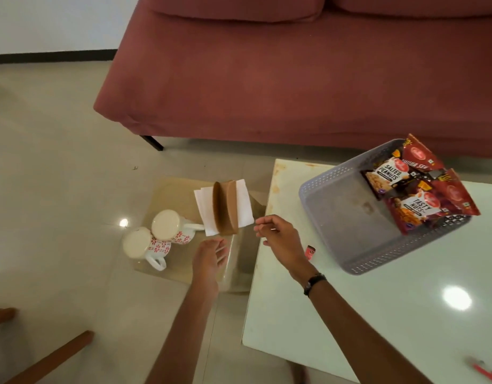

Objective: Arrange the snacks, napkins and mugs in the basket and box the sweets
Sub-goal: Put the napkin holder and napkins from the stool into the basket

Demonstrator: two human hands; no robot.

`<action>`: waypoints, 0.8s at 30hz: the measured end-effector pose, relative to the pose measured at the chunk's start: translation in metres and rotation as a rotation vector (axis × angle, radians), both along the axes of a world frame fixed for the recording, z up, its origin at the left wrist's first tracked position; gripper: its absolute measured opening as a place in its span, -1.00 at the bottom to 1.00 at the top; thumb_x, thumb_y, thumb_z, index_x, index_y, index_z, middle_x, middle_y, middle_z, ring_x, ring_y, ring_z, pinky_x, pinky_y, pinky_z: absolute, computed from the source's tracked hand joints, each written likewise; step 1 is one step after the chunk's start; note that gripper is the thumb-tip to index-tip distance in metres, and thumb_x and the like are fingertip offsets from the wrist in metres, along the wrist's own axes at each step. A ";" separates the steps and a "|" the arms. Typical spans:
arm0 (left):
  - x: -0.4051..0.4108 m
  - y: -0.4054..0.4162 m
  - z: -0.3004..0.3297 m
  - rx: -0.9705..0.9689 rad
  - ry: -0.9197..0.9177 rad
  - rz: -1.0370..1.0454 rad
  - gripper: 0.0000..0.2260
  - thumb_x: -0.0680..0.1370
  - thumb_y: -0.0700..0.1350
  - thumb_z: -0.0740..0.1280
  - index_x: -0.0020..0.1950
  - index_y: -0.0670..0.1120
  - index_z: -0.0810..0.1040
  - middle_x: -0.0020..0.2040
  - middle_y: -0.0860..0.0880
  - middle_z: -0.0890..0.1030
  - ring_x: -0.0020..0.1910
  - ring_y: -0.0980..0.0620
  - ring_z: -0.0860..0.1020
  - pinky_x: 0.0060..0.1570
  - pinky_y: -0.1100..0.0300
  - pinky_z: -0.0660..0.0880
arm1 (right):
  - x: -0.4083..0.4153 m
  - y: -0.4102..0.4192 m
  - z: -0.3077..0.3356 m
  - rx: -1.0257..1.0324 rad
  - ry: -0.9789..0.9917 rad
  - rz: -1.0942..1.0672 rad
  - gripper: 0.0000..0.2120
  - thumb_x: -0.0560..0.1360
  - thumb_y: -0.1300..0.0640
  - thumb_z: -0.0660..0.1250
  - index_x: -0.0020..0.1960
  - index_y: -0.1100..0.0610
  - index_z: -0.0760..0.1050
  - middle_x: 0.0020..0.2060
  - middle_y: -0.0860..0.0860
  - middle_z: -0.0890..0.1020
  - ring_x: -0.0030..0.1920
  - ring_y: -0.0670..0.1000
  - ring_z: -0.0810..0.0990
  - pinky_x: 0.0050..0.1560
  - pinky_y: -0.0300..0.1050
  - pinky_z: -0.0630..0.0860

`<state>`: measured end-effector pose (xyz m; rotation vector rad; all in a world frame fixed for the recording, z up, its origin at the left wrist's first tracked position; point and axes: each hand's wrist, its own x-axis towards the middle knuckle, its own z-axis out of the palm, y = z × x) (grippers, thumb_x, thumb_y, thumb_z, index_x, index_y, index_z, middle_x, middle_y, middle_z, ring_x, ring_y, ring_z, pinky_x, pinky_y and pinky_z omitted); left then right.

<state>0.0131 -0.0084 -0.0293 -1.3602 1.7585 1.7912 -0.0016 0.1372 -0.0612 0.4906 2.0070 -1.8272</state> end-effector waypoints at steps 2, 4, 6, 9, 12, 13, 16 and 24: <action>-0.009 -0.007 -0.002 -0.061 0.049 0.001 -0.91 0.57 -0.22 0.21 -0.11 -0.13 0.47 -0.19 -0.05 0.53 -0.25 0.08 0.48 -0.21 0.29 0.43 | -0.007 -0.016 -0.006 0.040 0.003 0.049 -0.83 0.56 0.18 0.21 0.05 0.16 0.55 0.01 0.05 0.65 0.04 0.02 0.61 0.01 -0.21 0.55; -0.018 -0.015 -0.006 -0.117 0.095 0.014 -0.94 0.56 -0.24 0.22 -0.08 -0.13 0.46 -0.16 -0.08 0.54 -0.24 0.07 0.49 -0.25 0.32 0.46 | -0.016 -0.032 -0.010 0.105 0.030 0.093 -0.82 0.55 0.15 0.23 0.08 0.18 0.54 0.05 0.07 0.63 0.07 0.03 0.58 0.07 -0.21 0.55; -0.026 -0.018 -0.013 -0.219 0.123 -0.035 -0.91 0.54 -0.24 0.24 0.02 -0.14 0.49 0.01 -0.13 0.59 -0.12 0.00 0.52 -0.09 0.21 0.49 | -0.026 -0.044 -0.013 0.187 0.062 0.094 -0.80 0.54 0.15 0.26 0.11 0.19 0.54 0.06 0.08 0.63 0.04 0.00 0.57 -0.01 -0.36 0.50; -0.035 -0.017 -0.016 -0.333 0.126 -0.140 -0.74 0.54 -0.23 0.24 0.23 -0.19 0.47 0.19 -0.08 0.55 0.03 0.04 0.46 -0.05 0.31 0.42 | -0.040 -0.058 -0.018 0.313 0.098 0.057 -0.76 0.52 0.10 0.31 0.10 0.22 0.55 -0.02 0.09 0.67 -0.03 0.01 0.61 -0.19 -0.47 0.41; -0.042 -0.017 -0.024 -0.364 0.111 -0.213 -0.69 0.57 -0.21 0.23 0.32 -0.19 0.41 0.28 -0.08 0.50 0.09 0.06 0.42 -0.02 0.31 0.34 | -0.052 -0.070 -0.025 0.438 0.132 0.089 -0.67 0.51 -0.02 0.32 0.06 0.25 0.57 -0.10 0.09 0.68 -0.09 0.04 0.65 -0.18 -0.35 0.50; -0.044 -0.017 -0.027 -0.370 0.112 -0.228 -0.68 0.57 -0.21 0.22 0.33 -0.18 0.41 0.31 -0.09 0.50 0.14 0.03 0.45 0.03 0.27 0.33 | -0.056 -0.074 -0.027 0.469 0.143 0.114 -0.64 0.50 -0.05 0.32 0.07 0.24 0.56 -0.10 0.09 0.68 -0.09 0.05 0.65 -0.13 -0.25 0.56; -0.050 -0.021 -0.035 -0.399 0.105 -0.271 -0.67 0.57 -0.22 0.20 0.34 -0.18 0.41 0.33 -0.11 0.50 0.29 -0.06 0.45 0.06 0.27 0.30 | -0.066 -0.081 -0.030 0.560 0.169 0.191 -0.64 0.52 -0.05 0.30 0.13 0.22 0.53 -0.04 0.09 0.67 -0.05 0.08 0.65 0.02 -0.09 0.60; -0.047 -0.019 -0.042 -0.440 0.151 -0.361 -0.68 0.58 -0.23 0.17 0.34 -0.16 0.41 0.33 -0.09 0.50 0.27 -0.04 0.47 0.06 0.27 0.30 | -0.071 -0.076 -0.032 0.686 0.205 0.249 -0.75 0.57 0.10 0.18 0.12 0.23 0.49 -0.06 0.12 0.65 -0.07 0.09 0.64 -0.04 -0.10 0.59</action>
